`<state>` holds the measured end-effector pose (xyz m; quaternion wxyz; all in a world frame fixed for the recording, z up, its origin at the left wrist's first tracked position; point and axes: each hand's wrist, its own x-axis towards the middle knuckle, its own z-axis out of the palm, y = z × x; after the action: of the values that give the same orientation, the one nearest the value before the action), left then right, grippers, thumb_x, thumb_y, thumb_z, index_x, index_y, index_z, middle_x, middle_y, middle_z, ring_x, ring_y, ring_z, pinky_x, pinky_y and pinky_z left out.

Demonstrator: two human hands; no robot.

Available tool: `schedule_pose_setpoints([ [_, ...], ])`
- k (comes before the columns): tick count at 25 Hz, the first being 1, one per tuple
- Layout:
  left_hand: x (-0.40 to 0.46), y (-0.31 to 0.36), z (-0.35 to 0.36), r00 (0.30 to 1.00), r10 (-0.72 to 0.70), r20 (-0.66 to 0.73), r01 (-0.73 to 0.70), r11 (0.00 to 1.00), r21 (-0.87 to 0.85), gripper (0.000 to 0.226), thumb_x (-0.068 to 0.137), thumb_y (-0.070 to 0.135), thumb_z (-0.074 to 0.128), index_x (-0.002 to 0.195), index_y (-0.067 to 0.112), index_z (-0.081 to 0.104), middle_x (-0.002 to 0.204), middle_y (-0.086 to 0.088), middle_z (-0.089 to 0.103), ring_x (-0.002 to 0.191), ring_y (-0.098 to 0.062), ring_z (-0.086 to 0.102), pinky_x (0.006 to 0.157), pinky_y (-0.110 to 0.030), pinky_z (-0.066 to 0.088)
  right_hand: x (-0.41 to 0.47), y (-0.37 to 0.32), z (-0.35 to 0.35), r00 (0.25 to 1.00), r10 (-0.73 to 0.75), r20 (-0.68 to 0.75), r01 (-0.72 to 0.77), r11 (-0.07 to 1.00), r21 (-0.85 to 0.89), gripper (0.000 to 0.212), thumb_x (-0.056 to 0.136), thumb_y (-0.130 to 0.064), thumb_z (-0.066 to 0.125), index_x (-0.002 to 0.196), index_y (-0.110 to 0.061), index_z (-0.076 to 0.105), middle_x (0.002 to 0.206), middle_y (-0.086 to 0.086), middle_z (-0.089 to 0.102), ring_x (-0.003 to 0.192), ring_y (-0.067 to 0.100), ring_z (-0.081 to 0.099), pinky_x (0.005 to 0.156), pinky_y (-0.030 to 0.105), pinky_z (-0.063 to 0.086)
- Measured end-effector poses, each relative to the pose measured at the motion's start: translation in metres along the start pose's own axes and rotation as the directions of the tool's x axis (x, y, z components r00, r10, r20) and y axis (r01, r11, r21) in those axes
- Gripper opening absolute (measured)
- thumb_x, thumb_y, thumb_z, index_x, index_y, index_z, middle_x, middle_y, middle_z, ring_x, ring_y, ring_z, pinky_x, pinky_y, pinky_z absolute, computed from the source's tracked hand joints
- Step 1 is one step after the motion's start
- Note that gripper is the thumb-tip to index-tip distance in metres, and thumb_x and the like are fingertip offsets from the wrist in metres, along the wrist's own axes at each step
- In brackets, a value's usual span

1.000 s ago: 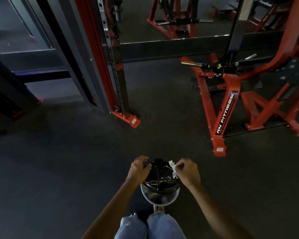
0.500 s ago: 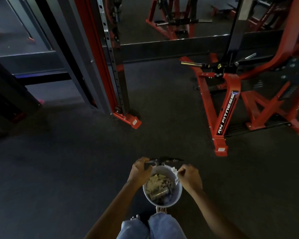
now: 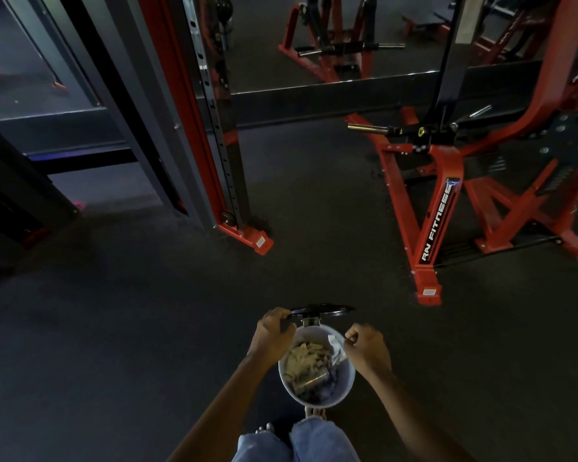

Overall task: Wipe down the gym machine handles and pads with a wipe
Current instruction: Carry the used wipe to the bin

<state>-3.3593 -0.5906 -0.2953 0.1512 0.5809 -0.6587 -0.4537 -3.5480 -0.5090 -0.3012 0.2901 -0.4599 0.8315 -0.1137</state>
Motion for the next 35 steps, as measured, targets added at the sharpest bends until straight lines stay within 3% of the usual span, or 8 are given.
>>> schedule_pose_setpoints([
  [8, 0.005, -0.002, -0.004, 0.999, 0.034, 0.012, -0.034, 0.999, 0.004, 0.027, 0.088, 0.013, 0.06, 0.115, 0.011, 0.059, 0.113, -0.003, 0.058, 0.099, -0.013, 0.055, 0.072, -0.012, 0.038, -0.002, 0.004, -0.004, 1.0, 0.022, -0.012, -0.022, 1.0, 0.016, 0.011, 0.087, -0.024, 0.063, 0.096, -0.022, 0.057, 0.095, -0.005, 0.056, 0.075, 0.001, 0.055, 0.056, 0.013, 0.039],
  [13, 0.003, -0.005, -0.006, 0.999, 0.033, 0.012, -0.033, 0.999, -0.02, 0.029, 0.088, 0.011, 0.059, 0.117, 0.008, 0.059, 0.116, -0.005, 0.058, 0.104, -0.015, 0.055, 0.083, -0.02, 0.042, -0.003, 0.0, 0.0, 1.0, 0.015, -0.008, -0.015, 1.0, 0.003, 0.011, 0.088, -0.025, 0.06, 0.097, -0.021, 0.057, 0.097, -0.004, 0.057, 0.077, 0.002, 0.056, 0.057, 0.013, 0.041],
  [19, 0.0, -0.014, -0.014, 0.999, 0.042, 0.006, -0.042, 0.999, -0.03, 0.028, 0.088, 0.011, 0.06, 0.116, 0.008, 0.06, 0.116, -0.007, 0.059, 0.102, -0.014, 0.056, 0.081, -0.019, 0.041, -0.01, -0.007, 0.007, 0.999, 0.029, -0.015, -0.029, 1.0, -0.002, 0.011, 0.088, -0.026, 0.059, 0.098, -0.023, 0.057, 0.097, -0.005, 0.058, 0.081, 0.004, 0.058, 0.064, 0.018, 0.048],
  [25, -0.005, -0.022, -0.02, 0.998, 0.065, 0.025, -0.064, 0.998, -0.024, 0.032, 0.088, 0.015, 0.061, 0.119, 0.009, 0.059, 0.119, -0.006, 0.058, 0.107, -0.016, 0.056, 0.084, -0.02, 0.042, -0.023, -0.018, 0.01, 0.998, 0.032, -0.05, -0.032, 0.999, 0.01, 0.009, 0.088, -0.025, 0.06, 0.096, -0.023, 0.057, 0.095, -0.005, 0.057, 0.077, 0.002, 0.056, 0.057, 0.014, 0.041],
  [35, -0.018, -0.031, -0.039, 0.996, 0.083, 0.034, -0.083, 0.997, -0.006, 0.035, 0.088, 0.012, 0.059, 0.123, 0.007, 0.056, 0.125, -0.008, 0.057, 0.112, -0.016, 0.055, 0.089, -0.02, 0.043, -0.039, -0.036, 0.015, 0.998, 0.015, -0.061, -0.015, 1.0, 0.004, 0.007, 0.089, -0.022, 0.059, 0.096, -0.022, 0.058, 0.093, -0.009, 0.054, 0.078, 0.002, 0.056, 0.06, 0.015, 0.044],
])
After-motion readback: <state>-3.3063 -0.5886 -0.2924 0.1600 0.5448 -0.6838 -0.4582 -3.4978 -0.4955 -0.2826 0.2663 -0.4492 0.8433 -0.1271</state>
